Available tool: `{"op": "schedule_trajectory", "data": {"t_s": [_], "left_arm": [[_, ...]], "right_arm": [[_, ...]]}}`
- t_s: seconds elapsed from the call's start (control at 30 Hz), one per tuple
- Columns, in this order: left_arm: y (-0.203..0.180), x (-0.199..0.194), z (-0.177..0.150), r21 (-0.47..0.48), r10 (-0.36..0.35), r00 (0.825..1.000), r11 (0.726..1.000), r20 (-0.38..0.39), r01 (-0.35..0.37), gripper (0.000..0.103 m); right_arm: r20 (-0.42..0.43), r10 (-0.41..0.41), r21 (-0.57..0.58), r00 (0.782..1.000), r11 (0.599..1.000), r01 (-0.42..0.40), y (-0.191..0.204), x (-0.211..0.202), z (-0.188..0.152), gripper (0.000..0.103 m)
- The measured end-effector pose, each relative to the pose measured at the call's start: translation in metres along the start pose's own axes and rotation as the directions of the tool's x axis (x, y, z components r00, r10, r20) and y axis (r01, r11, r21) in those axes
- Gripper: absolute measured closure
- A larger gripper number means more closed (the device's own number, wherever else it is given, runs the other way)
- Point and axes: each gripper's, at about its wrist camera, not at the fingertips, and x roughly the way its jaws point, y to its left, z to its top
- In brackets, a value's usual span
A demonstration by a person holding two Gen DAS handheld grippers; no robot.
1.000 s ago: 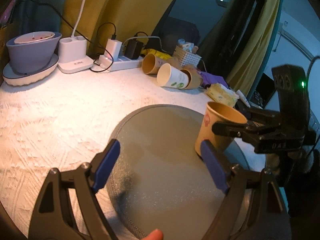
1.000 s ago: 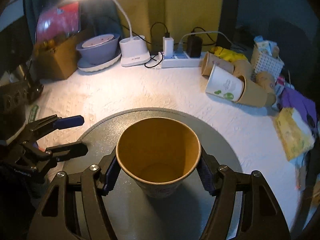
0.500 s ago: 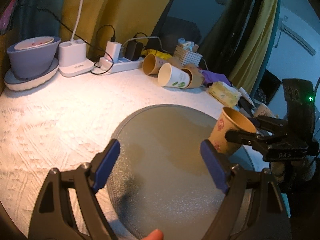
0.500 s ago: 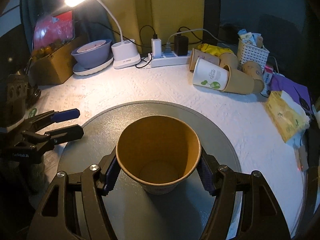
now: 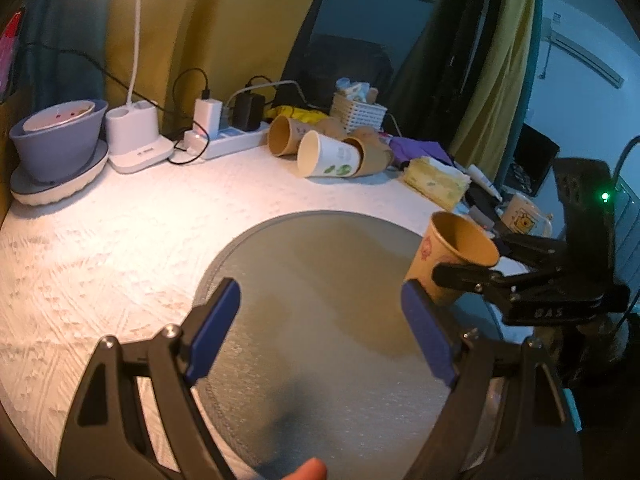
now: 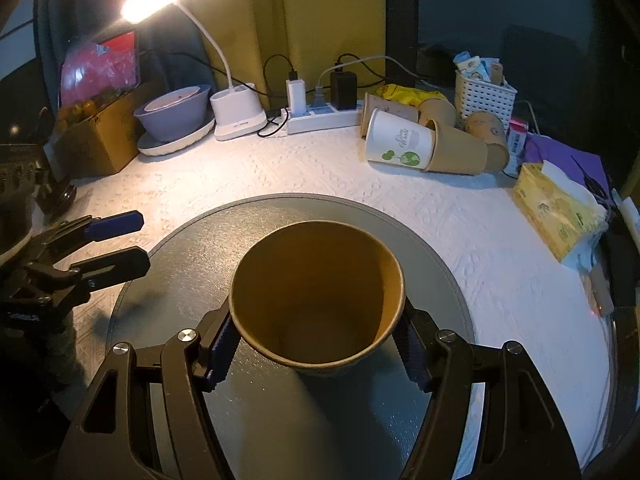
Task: Flip cup upright
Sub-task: 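Lower the cup onto the gray tray and open the right gripper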
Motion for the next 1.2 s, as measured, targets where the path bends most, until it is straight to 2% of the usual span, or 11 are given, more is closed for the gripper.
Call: {"op": "schedule_trajectory", "data": {"t_s": [0.27,0.8,1.2], "left_arm": [[-0.020,-0.007,-0.006,0.023,-0.019,1.000,1.000,-0.008,0.019,0.019],[-0.055,-0.030,-0.022,0.073,-0.053,0.999,0.996,-0.011,0.054,0.019],[-0.070,-0.053,-0.031,0.090,-0.068,0.998,0.994,0.007,0.067,0.019]], "right_arm": [[0.003,-0.010,0.024,1.000,1.000,0.010,-0.001,-0.008,-0.012,0.028],[0.032,-0.031,0.052,0.999,0.998,0.030,0.001,-0.041,-0.040,0.028],[0.062,-0.044,0.052,0.997,0.998,0.040,0.015,-0.068,-0.055,0.028]]}}
